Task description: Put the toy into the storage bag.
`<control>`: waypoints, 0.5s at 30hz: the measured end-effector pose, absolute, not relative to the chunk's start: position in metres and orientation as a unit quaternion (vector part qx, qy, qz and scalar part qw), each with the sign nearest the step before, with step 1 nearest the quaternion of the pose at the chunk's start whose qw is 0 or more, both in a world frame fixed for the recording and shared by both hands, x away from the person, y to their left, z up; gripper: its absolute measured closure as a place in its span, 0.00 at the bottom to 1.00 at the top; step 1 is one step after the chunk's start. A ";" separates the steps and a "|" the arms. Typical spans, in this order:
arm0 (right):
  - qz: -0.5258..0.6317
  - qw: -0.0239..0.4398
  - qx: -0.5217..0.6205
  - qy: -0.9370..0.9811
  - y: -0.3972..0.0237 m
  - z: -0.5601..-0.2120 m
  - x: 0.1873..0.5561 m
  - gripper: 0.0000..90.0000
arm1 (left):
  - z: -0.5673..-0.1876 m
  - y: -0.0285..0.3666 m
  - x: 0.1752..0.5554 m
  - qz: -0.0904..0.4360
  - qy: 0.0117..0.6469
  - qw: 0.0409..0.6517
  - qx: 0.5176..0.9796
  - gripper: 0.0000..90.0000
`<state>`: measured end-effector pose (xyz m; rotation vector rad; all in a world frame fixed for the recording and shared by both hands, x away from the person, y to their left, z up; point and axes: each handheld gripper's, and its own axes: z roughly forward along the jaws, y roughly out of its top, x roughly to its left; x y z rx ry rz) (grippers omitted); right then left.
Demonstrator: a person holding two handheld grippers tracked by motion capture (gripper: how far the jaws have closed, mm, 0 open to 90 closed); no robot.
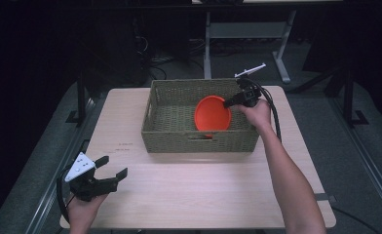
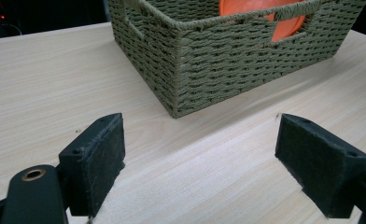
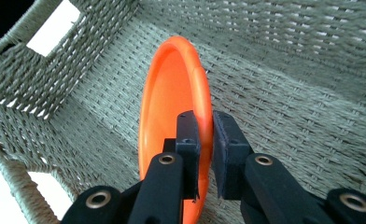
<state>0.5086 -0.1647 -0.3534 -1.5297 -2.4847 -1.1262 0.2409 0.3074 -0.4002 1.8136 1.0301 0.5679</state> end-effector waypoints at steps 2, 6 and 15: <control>-0.358 0.008 -0.490 -0.795 -0.164 -0.355 0.509 0.90 | -0.400 0.307 0.241 0.231 0.420 0.471 0.740 0.17; -0.355 0.010 -0.489 -0.797 -0.163 -0.357 0.510 0.89 | -0.400 0.309 0.240 0.233 0.422 0.470 0.739 0.17; -0.345 0.021 -0.488 -0.801 -0.160 -0.360 0.510 0.87 | -0.400 0.307 0.239 0.234 0.420 0.466 0.743 0.17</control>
